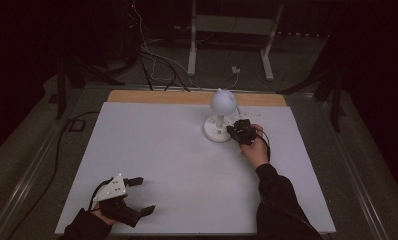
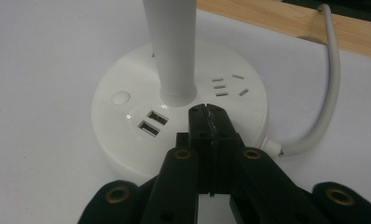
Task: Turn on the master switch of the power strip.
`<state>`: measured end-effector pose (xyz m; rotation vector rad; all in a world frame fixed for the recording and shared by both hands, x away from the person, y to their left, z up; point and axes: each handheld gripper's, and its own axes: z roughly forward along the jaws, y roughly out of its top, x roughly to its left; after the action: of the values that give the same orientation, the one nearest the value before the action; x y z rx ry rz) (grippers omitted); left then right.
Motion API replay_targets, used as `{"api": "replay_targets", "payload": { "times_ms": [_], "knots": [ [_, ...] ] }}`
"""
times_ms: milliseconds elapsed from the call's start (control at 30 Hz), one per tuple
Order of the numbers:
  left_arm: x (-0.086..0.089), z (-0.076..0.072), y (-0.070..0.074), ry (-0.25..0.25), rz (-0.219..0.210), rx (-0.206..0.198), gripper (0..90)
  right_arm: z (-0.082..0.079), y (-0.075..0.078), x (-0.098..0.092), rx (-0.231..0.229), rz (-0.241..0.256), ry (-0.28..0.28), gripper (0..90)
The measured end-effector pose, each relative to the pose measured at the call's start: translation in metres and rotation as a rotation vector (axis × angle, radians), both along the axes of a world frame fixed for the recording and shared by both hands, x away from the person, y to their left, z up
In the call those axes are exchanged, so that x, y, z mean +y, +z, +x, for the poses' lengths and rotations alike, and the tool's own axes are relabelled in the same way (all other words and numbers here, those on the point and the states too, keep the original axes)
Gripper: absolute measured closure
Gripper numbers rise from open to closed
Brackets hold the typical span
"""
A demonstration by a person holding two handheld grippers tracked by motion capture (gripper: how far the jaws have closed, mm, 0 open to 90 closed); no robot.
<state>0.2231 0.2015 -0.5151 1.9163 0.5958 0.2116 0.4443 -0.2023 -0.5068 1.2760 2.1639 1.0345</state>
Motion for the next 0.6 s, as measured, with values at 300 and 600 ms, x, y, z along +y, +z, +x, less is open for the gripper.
{"api": "replay_targets", "payload": {
  "times_ms": [300, 600],
  "knots": [
    [-0.0001, 0.0, 0.0001, -0.001, -0.001, 0.0, 0.1, -0.0002, 0.0007, 0.0029, 0.002, -0.029, 0.001, 90.0],
    [-0.0005, 0.0, 0.0, -0.002, -0.001, 0.0, 0.1, -0.0013, -0.0007, 0.0053, -0.007, -0.053, 0.0, 90.0]
  ]
}}
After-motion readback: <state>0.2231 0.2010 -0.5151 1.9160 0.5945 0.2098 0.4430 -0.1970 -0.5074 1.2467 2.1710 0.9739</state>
